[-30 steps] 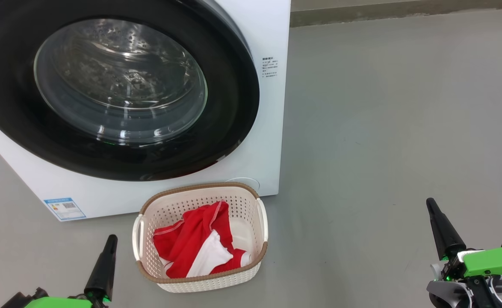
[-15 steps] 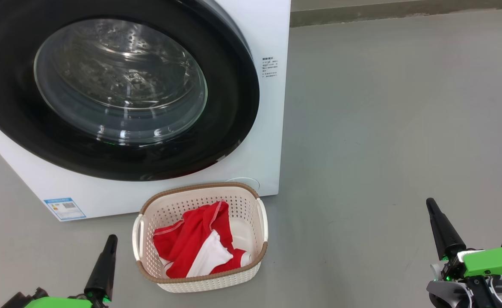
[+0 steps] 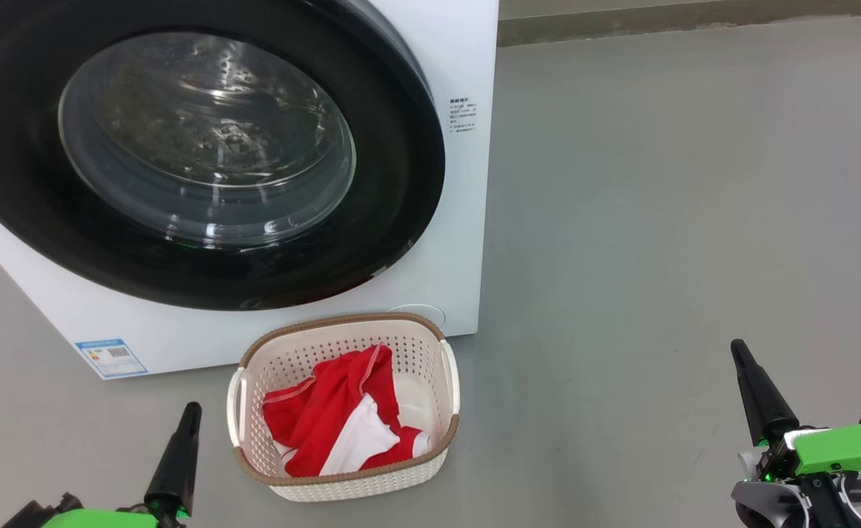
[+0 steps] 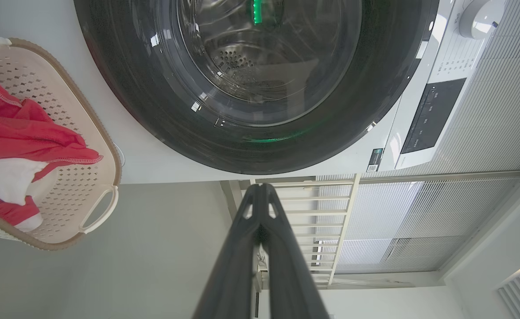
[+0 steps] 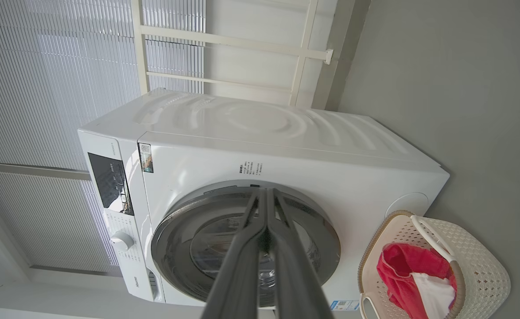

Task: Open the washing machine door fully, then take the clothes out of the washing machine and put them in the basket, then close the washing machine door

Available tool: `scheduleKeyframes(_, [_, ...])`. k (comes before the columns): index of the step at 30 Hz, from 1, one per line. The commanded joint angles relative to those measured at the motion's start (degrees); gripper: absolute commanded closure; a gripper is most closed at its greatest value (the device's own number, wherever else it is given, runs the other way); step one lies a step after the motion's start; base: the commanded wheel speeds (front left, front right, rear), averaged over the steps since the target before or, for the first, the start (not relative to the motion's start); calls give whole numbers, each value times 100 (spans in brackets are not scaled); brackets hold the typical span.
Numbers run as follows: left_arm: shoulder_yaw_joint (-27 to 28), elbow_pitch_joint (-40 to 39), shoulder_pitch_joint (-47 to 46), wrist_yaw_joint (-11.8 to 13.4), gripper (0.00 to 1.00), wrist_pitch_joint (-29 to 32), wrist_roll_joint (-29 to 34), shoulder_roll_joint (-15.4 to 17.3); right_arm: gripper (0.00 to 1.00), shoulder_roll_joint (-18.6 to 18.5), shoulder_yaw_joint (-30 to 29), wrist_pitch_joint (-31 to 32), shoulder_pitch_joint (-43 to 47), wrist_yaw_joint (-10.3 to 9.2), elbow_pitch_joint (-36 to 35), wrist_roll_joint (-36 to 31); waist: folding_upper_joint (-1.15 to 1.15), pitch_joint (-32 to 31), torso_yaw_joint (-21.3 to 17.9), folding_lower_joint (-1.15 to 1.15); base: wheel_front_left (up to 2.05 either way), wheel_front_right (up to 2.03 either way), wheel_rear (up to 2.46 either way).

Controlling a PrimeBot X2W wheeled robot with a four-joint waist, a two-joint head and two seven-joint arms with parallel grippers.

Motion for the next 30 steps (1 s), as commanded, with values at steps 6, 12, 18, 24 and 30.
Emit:
scheduleKeyframes(6, [193, -118, -230, 2, 100, 43, -39, 47, 100, -55, 73, 36, -230, -4, -142, 22, 0, 0, 0, 0, 0, 0, 0])
scheduleKeyframes(12, [192, -118, -230, 2, 100, 43, -39, 47, 100, -55, 73, 36, -230, -4, -142, 22, 0, 0, 0, 0, 0, 0, 0])
scheduleKeyframes(18, [192, -118, -230, 2, 100, 43, -39, 47, 100, -55, 73, 36, -230, -4, -142, 22, 0, 0, 0, 0, 0, 0, 0])
scheduleKeyframes(24, [192, -118, -230, 2, 100, 43, -39, 47, 100, -55, 73, 36, -230, -4, -142, 22, 0, 0, 0, 0, 0, 0, 0])
scheduleKeyframes(30, [192, -118, -230, 2, 100, 43, -39, 47, 100, -55, 73, 35, -230, -4, -142, 22, 0, 0, 0, 0, 0, 0, 0])
